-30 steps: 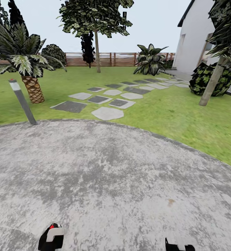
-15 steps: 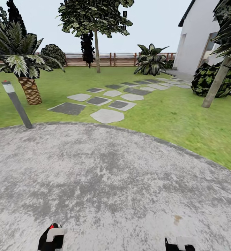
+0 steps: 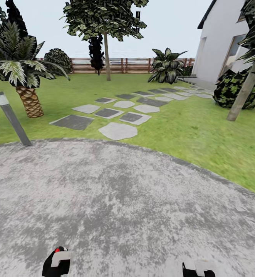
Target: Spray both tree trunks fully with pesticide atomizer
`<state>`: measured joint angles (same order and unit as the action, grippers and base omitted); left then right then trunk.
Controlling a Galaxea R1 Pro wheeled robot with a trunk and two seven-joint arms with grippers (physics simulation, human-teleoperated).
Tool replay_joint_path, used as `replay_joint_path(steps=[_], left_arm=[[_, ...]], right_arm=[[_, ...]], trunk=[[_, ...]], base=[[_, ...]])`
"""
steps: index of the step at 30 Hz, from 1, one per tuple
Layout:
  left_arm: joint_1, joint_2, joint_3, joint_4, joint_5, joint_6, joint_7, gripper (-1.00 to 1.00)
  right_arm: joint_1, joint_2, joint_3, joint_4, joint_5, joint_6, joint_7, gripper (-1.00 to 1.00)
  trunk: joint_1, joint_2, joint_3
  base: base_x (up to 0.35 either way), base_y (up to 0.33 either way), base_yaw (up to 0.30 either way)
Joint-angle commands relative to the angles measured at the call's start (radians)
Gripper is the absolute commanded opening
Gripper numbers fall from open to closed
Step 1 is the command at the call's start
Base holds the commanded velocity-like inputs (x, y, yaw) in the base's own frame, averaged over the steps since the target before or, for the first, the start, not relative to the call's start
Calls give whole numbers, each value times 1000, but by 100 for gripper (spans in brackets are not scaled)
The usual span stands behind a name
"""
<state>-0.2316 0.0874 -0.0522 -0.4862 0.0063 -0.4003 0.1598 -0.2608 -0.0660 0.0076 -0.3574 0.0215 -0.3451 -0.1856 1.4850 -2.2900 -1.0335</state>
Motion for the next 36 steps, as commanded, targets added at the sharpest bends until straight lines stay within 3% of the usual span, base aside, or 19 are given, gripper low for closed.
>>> replay_joint_path(steps=[1,36], left_arm=[[0,0,0,0,0,0,0,-100],[0,0,0,1,0,0,0,-100]], right_arm=[[0,0,0,0,0,0,0,100],[0,-1,-1,0,3,0,2,100]], trunk=[[0,0,0],[0,0,0]], base=[[338,0,0],[339,0,0]])
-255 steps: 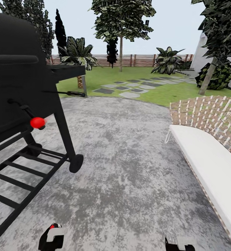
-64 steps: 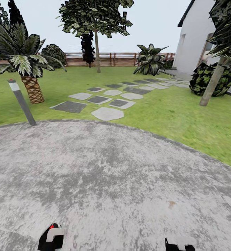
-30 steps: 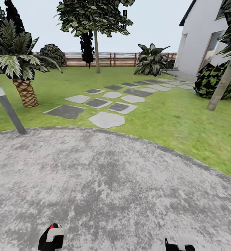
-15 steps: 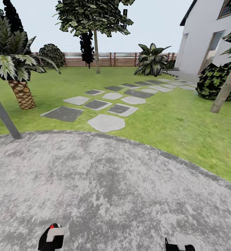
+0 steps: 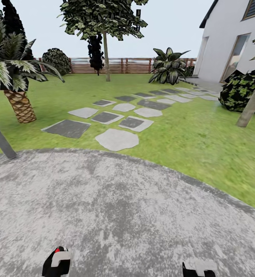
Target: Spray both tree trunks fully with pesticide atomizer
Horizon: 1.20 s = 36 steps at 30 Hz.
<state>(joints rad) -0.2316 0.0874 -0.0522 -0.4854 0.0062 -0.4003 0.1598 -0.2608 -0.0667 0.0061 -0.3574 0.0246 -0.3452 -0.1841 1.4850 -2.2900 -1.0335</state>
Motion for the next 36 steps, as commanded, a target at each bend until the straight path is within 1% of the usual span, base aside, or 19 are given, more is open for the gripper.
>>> replay_joint_path(steps=[1,36], left_arm=[[0,0,0,0,0,0,0,-100],[0,0,1,0,-1,0,1,-100]], right_arm=[[0,0,0,0,0,0,0,100],[0,1,0,0,0,-1,-2,100]], trunk=[[0,0,0],[0,0,0]], base=[[339,0,0],[339,0,0]])
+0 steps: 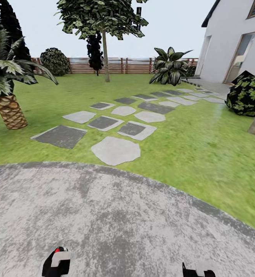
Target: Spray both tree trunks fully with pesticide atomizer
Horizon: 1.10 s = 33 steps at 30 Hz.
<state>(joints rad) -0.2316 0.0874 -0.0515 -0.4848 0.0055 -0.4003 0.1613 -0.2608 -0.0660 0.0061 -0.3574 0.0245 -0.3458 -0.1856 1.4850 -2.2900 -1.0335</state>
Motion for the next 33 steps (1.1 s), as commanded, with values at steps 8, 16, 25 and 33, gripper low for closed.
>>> replay_joint_path(steps=[8,16,25,33], left_arm=[[0,0,0,-1,-1,1,0,-100],[0,0,1,-1,-1,1,0,-100],[0,0,1,0,21,0,0,-100],[0,1,0,0,25,0,-2,-100]], right_arm=[[0,0,0,0,-2,-1,0,100],[0,0,0,0,-2,-1,0,100],[0,0,0,0,-2,0,0,100],[0,0,0,0,-2,-1,0,100]], trunk=[[0,0,0],[0,0,0],[0,0,0],[0,0,0]], base=[[339,0,0],[339,0,107],[339,0,15],[342,0,0]])
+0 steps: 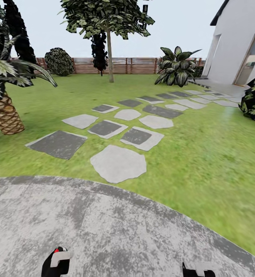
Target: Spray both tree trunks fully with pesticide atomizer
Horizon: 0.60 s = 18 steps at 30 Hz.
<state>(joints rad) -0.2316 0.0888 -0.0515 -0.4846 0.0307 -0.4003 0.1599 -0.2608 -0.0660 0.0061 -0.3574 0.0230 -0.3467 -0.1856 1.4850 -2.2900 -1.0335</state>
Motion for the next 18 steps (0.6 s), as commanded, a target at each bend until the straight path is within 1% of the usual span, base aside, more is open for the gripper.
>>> replay_joint_path(steps=[1,11,16,18], left_arm=[[0,0,0,0,0,0,0,-100],[0,0,0,0,1,1,1,-100],[0,0,0,11,1,0,3,-100],[0,0,0,12,1,0,3,-100]], right_arm=[[0,0,0,0,-1,0,0,100],[0,0,0,0,-2,0,0,100],[0,0,0,-1,-2,0,0,100],[0,0,0,0,-2,0,-1,100]], trunk=[[0,0,0],[0,0,0],[0,0,0],[0,0,0]], base=[[342,0,0],[342,0,6],[342,0,171],[342,0,89]])
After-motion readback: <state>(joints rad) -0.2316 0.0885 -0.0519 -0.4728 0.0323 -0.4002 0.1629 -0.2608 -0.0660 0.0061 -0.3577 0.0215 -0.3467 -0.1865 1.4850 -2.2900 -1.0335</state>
